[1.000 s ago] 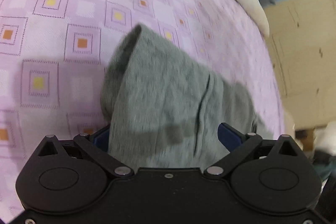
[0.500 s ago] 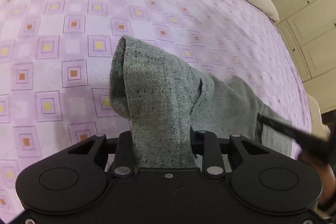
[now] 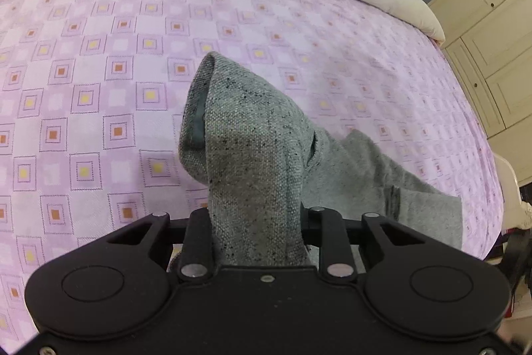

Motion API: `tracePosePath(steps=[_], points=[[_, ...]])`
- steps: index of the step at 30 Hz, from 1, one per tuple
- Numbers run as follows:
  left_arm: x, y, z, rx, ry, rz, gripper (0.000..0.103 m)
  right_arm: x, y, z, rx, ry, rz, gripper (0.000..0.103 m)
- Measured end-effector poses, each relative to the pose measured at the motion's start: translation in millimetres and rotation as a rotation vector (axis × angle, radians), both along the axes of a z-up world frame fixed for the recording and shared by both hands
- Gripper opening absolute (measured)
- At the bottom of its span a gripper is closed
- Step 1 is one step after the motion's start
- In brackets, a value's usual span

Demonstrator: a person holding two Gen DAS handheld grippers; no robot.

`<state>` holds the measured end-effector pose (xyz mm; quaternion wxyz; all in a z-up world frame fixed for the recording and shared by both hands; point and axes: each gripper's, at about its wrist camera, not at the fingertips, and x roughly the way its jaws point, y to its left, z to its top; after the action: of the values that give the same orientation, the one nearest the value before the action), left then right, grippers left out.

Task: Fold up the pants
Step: 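Lift the pants end with the left tool, fold it over, release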

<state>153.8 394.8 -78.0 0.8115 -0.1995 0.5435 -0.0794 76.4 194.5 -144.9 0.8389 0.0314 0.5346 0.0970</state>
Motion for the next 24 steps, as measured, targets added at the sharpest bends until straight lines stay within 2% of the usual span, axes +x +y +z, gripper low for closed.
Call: tracePosePath(steps=[4,5,7,9,11,16,19,22,24], points=[[-5.7,-22.5,22.1,0.038,-0.017,0.001,0.033,-44.6,-3.8,-32.5,0.022,0.153,0.018,0.01],[-7.7,-31.9,29.9,0.061,-0.026,-0.003,0.033,-53.2,-4.7,-33.3,0.026,0.115,0.024,0.01],[-11.3,-51.3,45.1,0.104,-0.048,-0.016,0.032,-54.6,-6.6,-30.2,0.038,0.112,0.05,0.011],[-14.4,-73.9,61.7,0.133,-0.068,-0.022,0.032,-50.7,-17.8,-20.3,0.112,0.102,0.047,0.011],[-16.2,-104.7,78.8,0.15,-0.087,-0.028,0.031,-48.0,-33.9,-6.1,0.16,0.05,0.055,0.011],[-6.2,-209.2,102.3,0.159,-0.121,-0.08,0.029,-40.0,-92.9,17.6,0.224,-0.003,0.066,0.011],[5.2,-281.0,94.0,0.145,-0.138,-0.12,0.029,-33.6,-139.7,22.1,0.229,-0.019,0.049,0.012],[21.5,-354.5,59.0,0.095,-0.087,-0.193,0.036,-29.5,-182.9,21.4,0.221,-0.022,0.012,0.013],[26.6,-391.4,31.9,0.114,-0.033,-0.244,0.038,-25.9,-211.6,14.7,0.199,-0.008,-0.017,0.014]])
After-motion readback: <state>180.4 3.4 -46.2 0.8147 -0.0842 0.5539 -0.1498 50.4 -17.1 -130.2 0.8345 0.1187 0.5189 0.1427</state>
